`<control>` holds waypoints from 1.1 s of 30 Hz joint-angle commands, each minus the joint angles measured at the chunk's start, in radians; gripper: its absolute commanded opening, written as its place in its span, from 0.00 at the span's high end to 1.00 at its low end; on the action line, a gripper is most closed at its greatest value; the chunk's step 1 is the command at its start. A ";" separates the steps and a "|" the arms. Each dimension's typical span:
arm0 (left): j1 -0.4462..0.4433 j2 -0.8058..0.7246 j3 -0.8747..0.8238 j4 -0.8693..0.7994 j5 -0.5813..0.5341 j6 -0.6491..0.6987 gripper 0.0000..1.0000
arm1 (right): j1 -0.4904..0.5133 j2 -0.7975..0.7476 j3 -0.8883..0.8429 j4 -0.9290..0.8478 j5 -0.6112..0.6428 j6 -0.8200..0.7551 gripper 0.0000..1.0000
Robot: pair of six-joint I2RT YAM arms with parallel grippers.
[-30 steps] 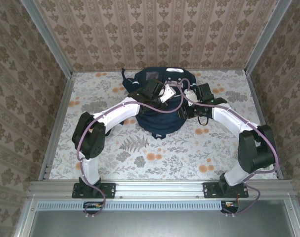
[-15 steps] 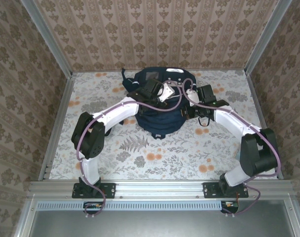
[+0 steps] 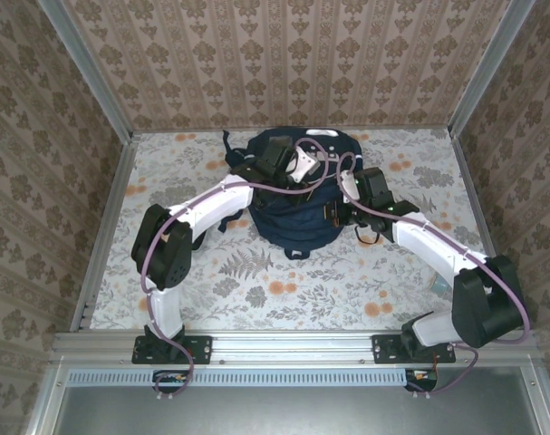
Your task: Pack books, pencil case, and school supplies into a backpack
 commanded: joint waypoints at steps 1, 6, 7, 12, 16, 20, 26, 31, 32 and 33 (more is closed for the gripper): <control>0.025 -0.003 0.090 0.028 0.070 -0.040 0.81 | -0.034 -0.058 0.004 -0.026 -0.013 0.042 0.97; 0.100 -0.018 0.099 -0.074 0.201 0.004 0.42 | -0.129 -0.070 0.029 -0.026 -0.059 0.068 0.97; 0.113 -0.023 0.097 -0.087 0.213 0.023 0.38 | -0.144 -0.067 0.038 -0.027 -0.064 0.067 0.97; 0.129 -0.051 0.063 -0.146 0.221 0.181 0.22 | -0.214 -0.043 0.080 -0.032 -0.082 0.069 0.98; 0.112 -0.039 0.051 -0.151 0.216 0.248 0.18 | -0.254 -0.021 0.111 -0.031 -0.106 0.059 0.98; 0.074 0.001 0.070 -0.158 0.191 0.291 0.17 | -0.273 -0.002 0.140 -0.038 -0.129 0.052 0.98; 0.036 0.044 0.094 -0.138 0.126 0.322 0.21 | -0.281 0.031 0.144 -0.041 -0.144 0.051 0.98; 0.020 0.109 0.166 -0.193 0.069 0.348 0.29 | -0.284 0.030 0.142 -0.043 -0.154 0.050 0.98; 0.017 0.118 0.177 -0.202 0.061 0.352 0.30 | -0.284 0.028 0.142 -0.043 -0.156 0.051 0.98; 0.016 0.127 0.186 -0.208 0.058 0.355 0.31 | -0.286 0.028 0.143 -0.043 -0.158 0.052 0.98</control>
